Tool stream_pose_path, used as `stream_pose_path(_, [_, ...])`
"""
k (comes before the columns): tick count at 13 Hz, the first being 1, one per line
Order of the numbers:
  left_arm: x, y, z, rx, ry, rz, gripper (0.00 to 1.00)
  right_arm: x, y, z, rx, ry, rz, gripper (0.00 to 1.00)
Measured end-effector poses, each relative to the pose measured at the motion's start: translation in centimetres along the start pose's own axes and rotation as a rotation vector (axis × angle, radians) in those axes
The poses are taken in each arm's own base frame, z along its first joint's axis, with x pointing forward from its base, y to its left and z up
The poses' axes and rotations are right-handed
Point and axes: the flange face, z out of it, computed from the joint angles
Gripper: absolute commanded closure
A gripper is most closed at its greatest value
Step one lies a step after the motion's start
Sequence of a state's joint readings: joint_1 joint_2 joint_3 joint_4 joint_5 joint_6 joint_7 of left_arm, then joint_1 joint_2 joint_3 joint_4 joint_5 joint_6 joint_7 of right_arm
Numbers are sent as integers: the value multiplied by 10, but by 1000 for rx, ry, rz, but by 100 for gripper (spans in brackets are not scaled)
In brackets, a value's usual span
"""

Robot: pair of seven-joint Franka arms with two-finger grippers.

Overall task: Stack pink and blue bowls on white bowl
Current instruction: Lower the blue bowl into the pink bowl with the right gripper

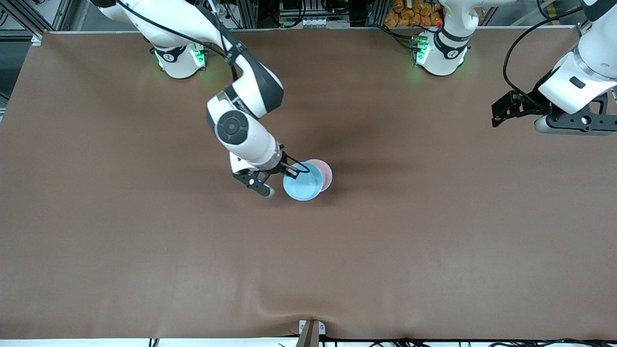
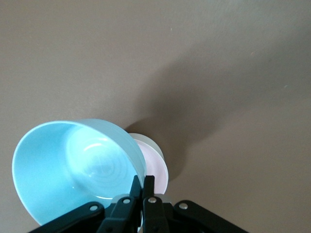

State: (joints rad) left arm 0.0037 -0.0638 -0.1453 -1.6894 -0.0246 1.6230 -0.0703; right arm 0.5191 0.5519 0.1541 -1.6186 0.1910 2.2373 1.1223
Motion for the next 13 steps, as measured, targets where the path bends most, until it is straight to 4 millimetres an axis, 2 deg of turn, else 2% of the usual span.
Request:
stream_pose_path(3, [0, 0, 0, 0, 0, 0, 0, -14, 1, 20, 2, 4, 11, 100])
stream_pose_path(7, [0, 1, -3, 0, 6, 2, 0, -27, 5, 36, -15, 0, 10, 100])
stream_pose_path(13, [-5, 2, -39, -2, 31, 5, 0, -35, 11, 66, -14, 5, 3, 100])
